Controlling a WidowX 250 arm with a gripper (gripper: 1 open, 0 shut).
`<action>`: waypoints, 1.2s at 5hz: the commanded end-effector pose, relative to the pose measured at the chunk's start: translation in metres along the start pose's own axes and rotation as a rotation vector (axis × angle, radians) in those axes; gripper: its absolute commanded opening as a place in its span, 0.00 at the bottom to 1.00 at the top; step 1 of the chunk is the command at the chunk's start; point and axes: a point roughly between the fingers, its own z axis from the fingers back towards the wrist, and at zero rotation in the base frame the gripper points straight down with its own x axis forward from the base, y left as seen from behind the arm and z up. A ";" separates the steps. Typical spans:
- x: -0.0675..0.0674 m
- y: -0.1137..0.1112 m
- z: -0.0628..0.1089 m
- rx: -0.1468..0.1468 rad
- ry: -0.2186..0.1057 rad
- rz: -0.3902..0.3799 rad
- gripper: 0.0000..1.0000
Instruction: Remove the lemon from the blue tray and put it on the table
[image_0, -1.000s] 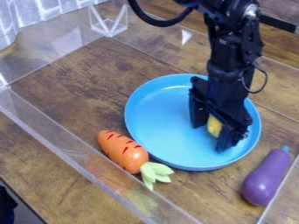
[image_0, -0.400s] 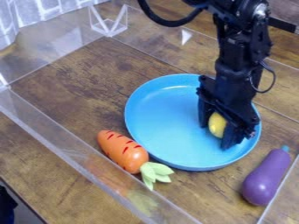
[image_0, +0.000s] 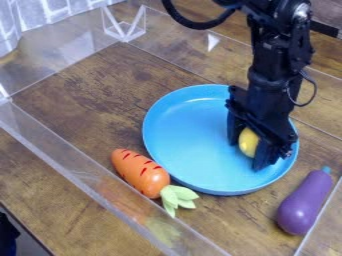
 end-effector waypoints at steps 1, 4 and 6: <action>0.000 0.002 0.013 0.013 -0.006 -0.001 0.00; 0.000 0.012 0.042 0.044 -0.007 0.014 0.00; -0.001 0.016 0.059 0.062 -0.010 0.020 0.00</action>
